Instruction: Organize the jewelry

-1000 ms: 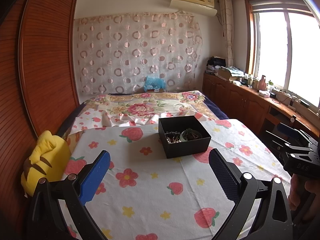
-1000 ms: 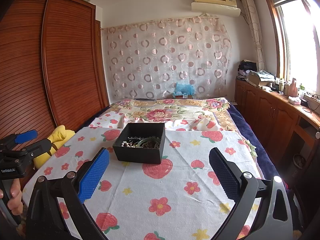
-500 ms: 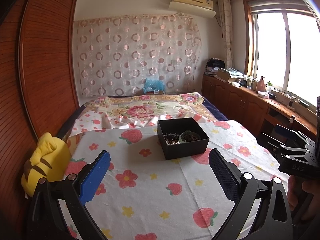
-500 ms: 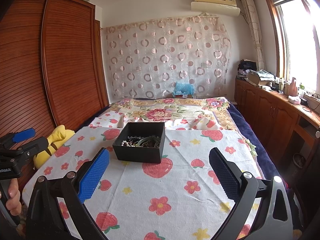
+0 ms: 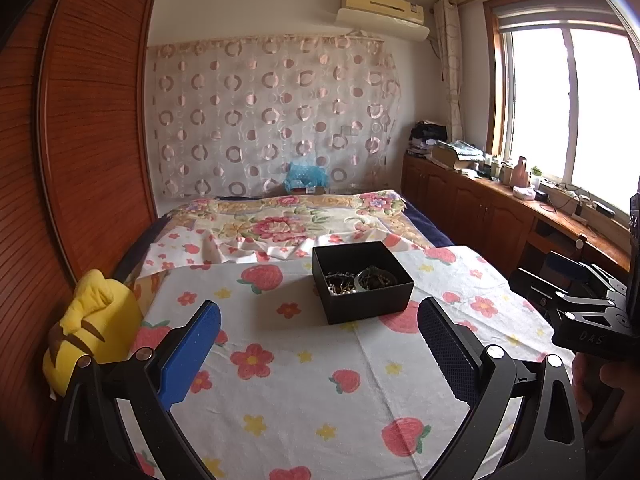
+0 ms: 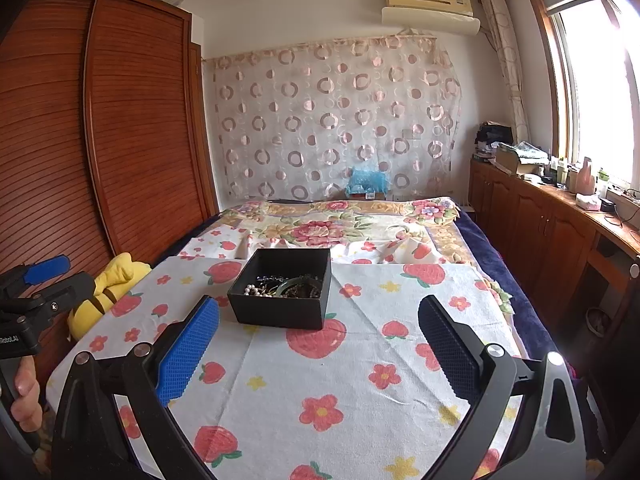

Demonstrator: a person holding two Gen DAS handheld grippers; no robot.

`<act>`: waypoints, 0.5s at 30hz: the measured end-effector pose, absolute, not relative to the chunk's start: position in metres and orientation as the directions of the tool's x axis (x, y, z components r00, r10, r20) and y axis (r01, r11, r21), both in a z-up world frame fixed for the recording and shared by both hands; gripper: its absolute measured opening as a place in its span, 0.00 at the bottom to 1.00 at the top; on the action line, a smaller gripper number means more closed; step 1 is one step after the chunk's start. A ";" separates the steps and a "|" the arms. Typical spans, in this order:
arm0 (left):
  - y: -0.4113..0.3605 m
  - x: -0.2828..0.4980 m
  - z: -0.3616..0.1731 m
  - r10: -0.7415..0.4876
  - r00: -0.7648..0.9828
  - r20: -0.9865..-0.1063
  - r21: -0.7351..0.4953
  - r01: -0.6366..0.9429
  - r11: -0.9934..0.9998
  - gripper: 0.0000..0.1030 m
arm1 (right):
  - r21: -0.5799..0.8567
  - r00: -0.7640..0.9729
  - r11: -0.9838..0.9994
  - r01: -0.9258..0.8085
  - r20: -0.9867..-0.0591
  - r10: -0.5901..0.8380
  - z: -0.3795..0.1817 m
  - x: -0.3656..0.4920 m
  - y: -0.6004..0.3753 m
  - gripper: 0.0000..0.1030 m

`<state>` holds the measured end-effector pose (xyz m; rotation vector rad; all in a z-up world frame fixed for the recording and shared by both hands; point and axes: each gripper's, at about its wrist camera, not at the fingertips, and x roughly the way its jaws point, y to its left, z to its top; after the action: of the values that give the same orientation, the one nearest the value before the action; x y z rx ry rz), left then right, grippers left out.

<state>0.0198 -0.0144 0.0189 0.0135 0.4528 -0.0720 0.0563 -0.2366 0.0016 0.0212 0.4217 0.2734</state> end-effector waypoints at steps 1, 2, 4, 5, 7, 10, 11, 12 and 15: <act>-0.013 0.020 0.018 -0.066 0.897 -0.438 -0.004 0.072 0.997 0.92 | 0.076 0.876 0.963 -0.257 -0.401 0.266 0.002 0.057 -0.236 0.97; -0.014 0.020 0.019 -0.066 0.897 -0.437 -0.004 0.071 0.997 0.92 | 0.077 0.876 0.963 -0.258 -0.401 0.267 0.002 0.056 -0.237 0.97; -0.013 0.020 0.018 -0.067 0.897 -0.437 -0.005 0.072 0.997 0.92 | 0.076 0.876 0.963 -0.258 -0.401 0.266 0.002 0.057 -0.236 0.97; -0.015 0.020 0.019 -0.066 0.897 -0.438 -0.005 0.071 0.997 0.92 | 0.076 0.876 0.963 -0.258 -0.401 0.266 0.002 0.057 -0.236 0.97; -0.015 0.020 0.019 -0.066 0.897 -0.438 -0.005 0.071 0.997 0.92 | 0.077 0.876 0.963 -0.259 -0.402 0.268 0.002 0.056 -0.236 0.97; -0.014 0.020 0.019 -0.066 0.897 -0.437 -0.005 0.071 0.997 0.92 | 0.078 0.876 0.963 -0.258 -0.402 0.267 0.002 0.057 -0.237 0.97; -0.013 0.020 0.018 -0.066 0.897 -0.437 -0.005 0.071 0.997 0.92 | 0.079 0.876 0.963 -0.258 -0.402 0.267 0.002 0.057 -0.236 0.97; -0.013 0.020 0.018 -0.066 0.897 -0.438 -0.005 0.071 0.997 0.92 | 0.079 0.876 0.963 -0.258 -0.401 0.268 0.002 0.056 -0.236 0.97; -0.012 0.020 0.018 -0.067 0.897 -0.437 -0.006 0.071 0.997 0.92 | 0.077 0.877 0.963 -0.258 -0.400 0.267 0.002 0.056 -0.236 0.97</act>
<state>0.0197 -0.0120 0.0178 0.0106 0.4526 -0.0713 0.0562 -0.2365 0.0016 0.0214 0.4208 0.2738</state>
